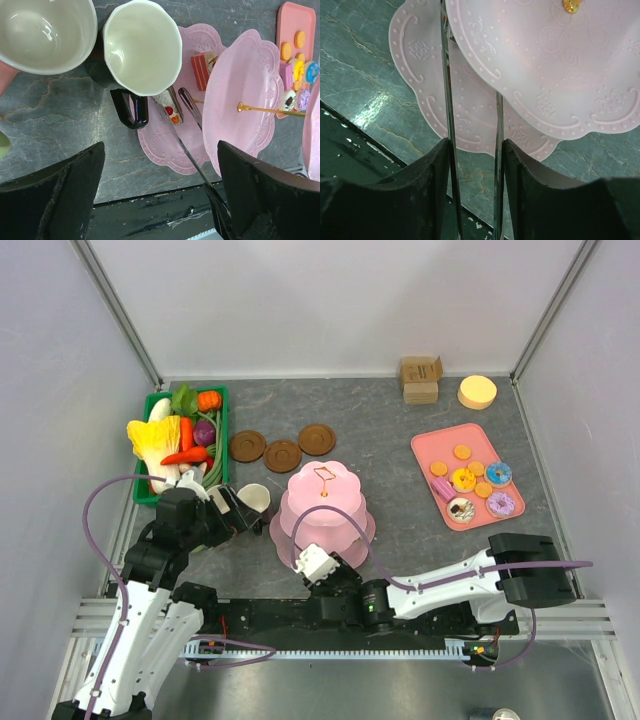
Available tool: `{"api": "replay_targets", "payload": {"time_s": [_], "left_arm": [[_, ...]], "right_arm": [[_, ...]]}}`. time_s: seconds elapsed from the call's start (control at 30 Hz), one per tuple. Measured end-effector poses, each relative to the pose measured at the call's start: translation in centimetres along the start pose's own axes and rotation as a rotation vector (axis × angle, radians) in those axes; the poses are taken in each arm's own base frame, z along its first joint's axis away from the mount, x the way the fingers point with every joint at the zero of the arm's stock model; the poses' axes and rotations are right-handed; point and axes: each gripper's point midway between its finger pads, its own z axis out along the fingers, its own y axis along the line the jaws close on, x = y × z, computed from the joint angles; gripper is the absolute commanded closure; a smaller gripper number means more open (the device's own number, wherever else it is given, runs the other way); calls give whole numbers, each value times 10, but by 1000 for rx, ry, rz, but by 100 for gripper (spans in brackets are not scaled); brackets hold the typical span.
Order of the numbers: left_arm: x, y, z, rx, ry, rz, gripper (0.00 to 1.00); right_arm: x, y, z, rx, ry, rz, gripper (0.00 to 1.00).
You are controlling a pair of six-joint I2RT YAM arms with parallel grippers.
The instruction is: Serve the afternoon tea
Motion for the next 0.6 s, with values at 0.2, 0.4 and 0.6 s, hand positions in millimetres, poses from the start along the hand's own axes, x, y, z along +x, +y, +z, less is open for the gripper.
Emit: {"api": "replay_targets", "payload": {"time_s": [0.2,0.4,0.6], "left_arm": [[0,0,0,1,0,0,1],[0,0,1,-1,3,0,1],[1,1,2,-6,10,-1,1]], "right_arm": [[-6,0,-4,-14,-9,27,48],[-9,0,-6,-23,-14,39,50],[-18,5,-13,-68,-36,51,50]]}}
